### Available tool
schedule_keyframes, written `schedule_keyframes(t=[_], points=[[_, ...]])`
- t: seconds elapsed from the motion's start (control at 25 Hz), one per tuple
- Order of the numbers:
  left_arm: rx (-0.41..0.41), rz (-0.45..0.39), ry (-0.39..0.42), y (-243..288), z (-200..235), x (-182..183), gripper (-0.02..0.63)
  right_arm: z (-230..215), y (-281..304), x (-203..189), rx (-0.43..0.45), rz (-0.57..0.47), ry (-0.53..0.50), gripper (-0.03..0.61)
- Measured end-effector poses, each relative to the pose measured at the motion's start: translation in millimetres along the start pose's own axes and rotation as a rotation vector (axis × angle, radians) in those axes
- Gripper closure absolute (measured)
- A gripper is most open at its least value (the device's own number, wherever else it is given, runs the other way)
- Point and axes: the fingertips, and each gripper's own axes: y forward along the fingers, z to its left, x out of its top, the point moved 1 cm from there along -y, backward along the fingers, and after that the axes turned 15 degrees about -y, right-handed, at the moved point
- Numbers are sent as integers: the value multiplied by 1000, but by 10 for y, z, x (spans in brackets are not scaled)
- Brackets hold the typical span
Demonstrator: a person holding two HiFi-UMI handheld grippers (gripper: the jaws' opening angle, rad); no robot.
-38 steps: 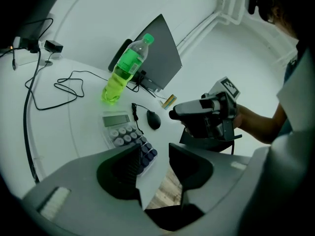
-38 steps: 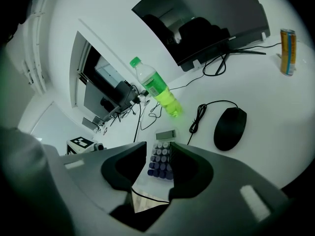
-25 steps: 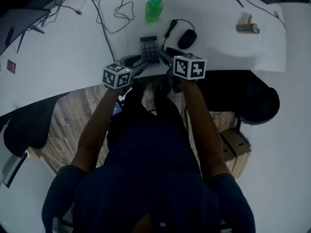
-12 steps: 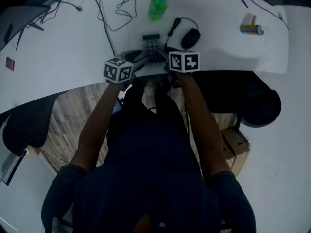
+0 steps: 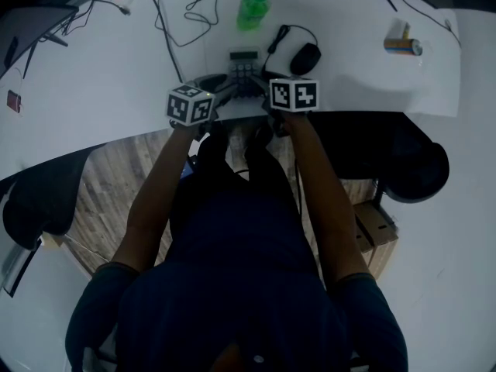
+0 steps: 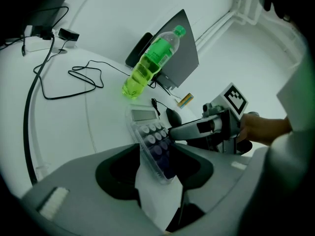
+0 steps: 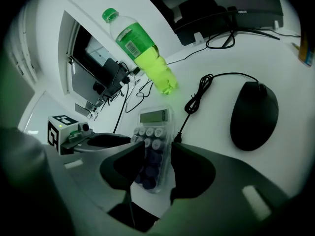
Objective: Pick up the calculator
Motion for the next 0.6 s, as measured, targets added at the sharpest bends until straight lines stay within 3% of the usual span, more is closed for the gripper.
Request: schedule_keyframes(t=[0.24, 0.6], points=[[0, 8, 16, 51, -31, 23, 423, 50, -69, -97, -32, 40, -28, 426], [-4, 13, 36, 70, -60, 9, 411, 53, -63, -207, -38, 33, 20, 426]])
